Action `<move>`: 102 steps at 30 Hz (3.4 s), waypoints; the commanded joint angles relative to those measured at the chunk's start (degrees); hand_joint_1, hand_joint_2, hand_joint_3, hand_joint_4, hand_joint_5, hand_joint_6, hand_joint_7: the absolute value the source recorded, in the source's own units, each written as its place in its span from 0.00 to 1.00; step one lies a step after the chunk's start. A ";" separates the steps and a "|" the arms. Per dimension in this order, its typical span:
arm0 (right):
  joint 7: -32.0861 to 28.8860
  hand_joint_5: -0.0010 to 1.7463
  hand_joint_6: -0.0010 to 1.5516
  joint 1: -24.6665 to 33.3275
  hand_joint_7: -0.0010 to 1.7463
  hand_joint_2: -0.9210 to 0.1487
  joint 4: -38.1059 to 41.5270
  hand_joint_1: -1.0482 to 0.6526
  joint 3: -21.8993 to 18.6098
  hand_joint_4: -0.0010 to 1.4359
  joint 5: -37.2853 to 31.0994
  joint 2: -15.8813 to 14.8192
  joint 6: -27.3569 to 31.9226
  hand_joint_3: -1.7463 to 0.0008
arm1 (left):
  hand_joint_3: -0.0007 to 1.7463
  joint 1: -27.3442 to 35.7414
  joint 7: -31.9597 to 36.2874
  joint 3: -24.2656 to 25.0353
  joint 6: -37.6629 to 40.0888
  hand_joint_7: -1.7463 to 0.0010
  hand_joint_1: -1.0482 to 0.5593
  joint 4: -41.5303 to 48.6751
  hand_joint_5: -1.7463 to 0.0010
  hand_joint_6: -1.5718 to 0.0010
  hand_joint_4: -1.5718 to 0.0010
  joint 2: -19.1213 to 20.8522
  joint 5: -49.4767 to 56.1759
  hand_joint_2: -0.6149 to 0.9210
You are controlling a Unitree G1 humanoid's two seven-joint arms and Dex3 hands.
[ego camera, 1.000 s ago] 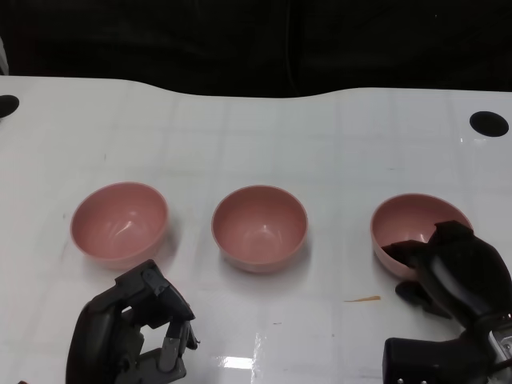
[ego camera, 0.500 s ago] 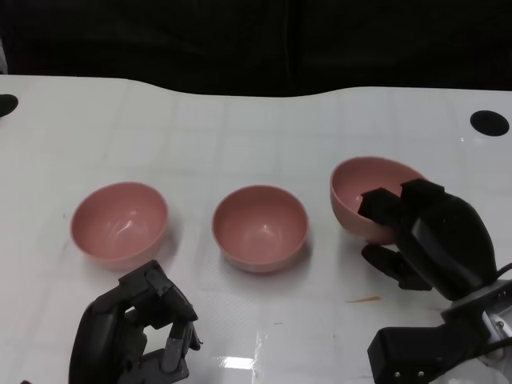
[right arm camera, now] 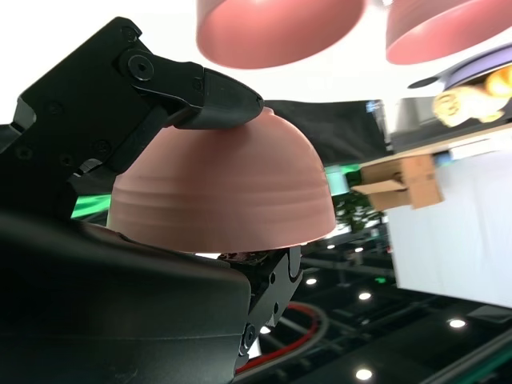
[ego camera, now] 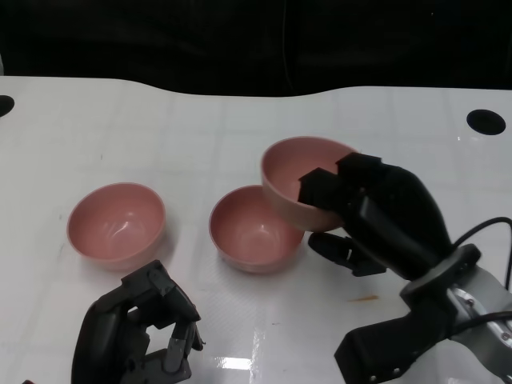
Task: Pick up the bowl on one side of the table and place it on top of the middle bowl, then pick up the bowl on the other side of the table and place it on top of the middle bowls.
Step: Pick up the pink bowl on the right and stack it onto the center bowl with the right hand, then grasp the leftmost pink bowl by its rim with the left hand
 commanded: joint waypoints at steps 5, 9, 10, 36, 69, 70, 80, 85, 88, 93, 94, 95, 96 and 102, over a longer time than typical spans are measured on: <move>-3.19 1.00 0.48 -5.08 1.00 0.58 6.61 0.51 2.91 0.69 -3.17 2.45 -0.86 0.32 | 0.67 0.26 0.47 -0.03 -0.07 0.13 0.60 -0.44 0.01 0.50 0.46 0.03 -0.10 0.73; -6.53 1.00 0.48 -8.05 1.00 0.60 12.50 0.51 5.04 0.68 -5.00 4.15 -1.15 0.29 | 0.69 0.34 0.28 -0.24 -0.40 0.13 0.60 -0.41 0.01 0.50 0.46 -0.20 -0.31 0.72; -7.02 1.00 0.48 -8.34 1.00 0.61 13.10 0.51 5.23 0.68 -5.04 4.23 -1.30 0.29 | 0.69 0.35 0.28 -0.25 -0.41 0.14 0.60 -0.41 0.01 0.50 0.46 -0.20 -0.32 0.72; 13.09 0.06 0.16 -15.60 0.00 0.00 27.36 0.16 12.12 0.11 -1.05 8.53 1.91 0.80 | 0.61 0.89 0.97 -0.94 -0.23 0.16 0.58 -1.04 0.02 0.48 0.46 -0.84 0.58 0.73; 12.30 0.31 0.21 8.95 0.06 0.00 -10.61 0.24 -5.00 0.12 8.45 -4.29 -5.09 0.83 | 0.67 -0.61 0.03 -0.46 -0.29 0.17 0.58 0.65 0.02 0.48 0.46 0.15 -1.11 0.72; 12.23 0.32 0.22 9.00 0.06 0.00 -10.50 0.24 -5.17 0.12 8.33 -4.20 -5.35 0.84 | 0.66 -0.61 0.02 -0.46 -0.29 0.16 0.58 0.65 0.02 0.48 0.46 0.15 -1.12 0.72; 11.52 0.35 0.22 9.82 0.05 0.00 -10.10 0.24 -6.15 0.11 8.19 -3.79 -7.02 0.84 | 0.66 -0.61 0.24 -0.39 -0.34 0.16 0.58 0.66 0.01 0.48 0.46 0.09 -0.95 0.72; 6.90 0.62 0.54 20.35 0.24 0.00 -1.32 0.46 -10.43 0.45 23.38 -4.60 -27.76 0.88 | 0.14 -0.48 5.14 2.01 0.10 0.79 0.55 -6.66 0.45 0.53 0.63 3.94 8.63 0.98; 7.80 0.64 0.55 20.04 0.26 0.00 0.88 0.47 -11.68 0.46 23.78 -3.83 -30.88 0.88 | 0.10 -0.16 6.15 1.66 0.78 0.84 0.55 -7.55 0.48 0.53 0.64 4.29 9.40 1.00; 8.97 0.64 0.54 19.90 0.27 0.00 2.13 0.47 -13.15 0.46 23.54 -2.83 -32.65 0.88 | 0.10 -0.01 6.90 1.18 1.15 0.85 0.55 -7.94 0.48 0.52 0.64 4.66 9.56 1.00; 9.17 0.65 0.54 19.90 0.27 0.00 2.24 0.47 -13.38 0.46 23.49 -2.66 -32.84 0.88 | 0.10 0.01 6.95 1.14 1.19 0.85 0.55 -7.97 0.48 0.52 0.64 4.70 9.55 1.00; 9.37 0.65 0.54 19.91 0.28 0.00 2.33 0.47 -13.59 0.46 23.44 -2.50 -32.99 0.88 | 0.10 0.02 7.01 1.09 1.22 0.85 0.55 -8.00 0.49 0.52 0.64 4.73 9.55 1.00; 9.58 0.65 0.53 19.92 0.28 0.00 2.40 0.47 -13.81 0.46 23.41 -2.34 -33.13 0.88 | 0.10 0.03 7.06 1.05 1.24 0.85 0.55 -8.02 0.49 0.52 0.64 4.77 9.54 1.00; 19.18 0.79 0.61 22.82 0.54 0.41 5.33 0.56 -12.25 0.59 42.19 1.05 -34.91 0.35 | 0.03 1.50 10.47 4.31 10.41 0.99 0.39 -24.47 0.74 0.70 0.74 12.29 30.17 1.00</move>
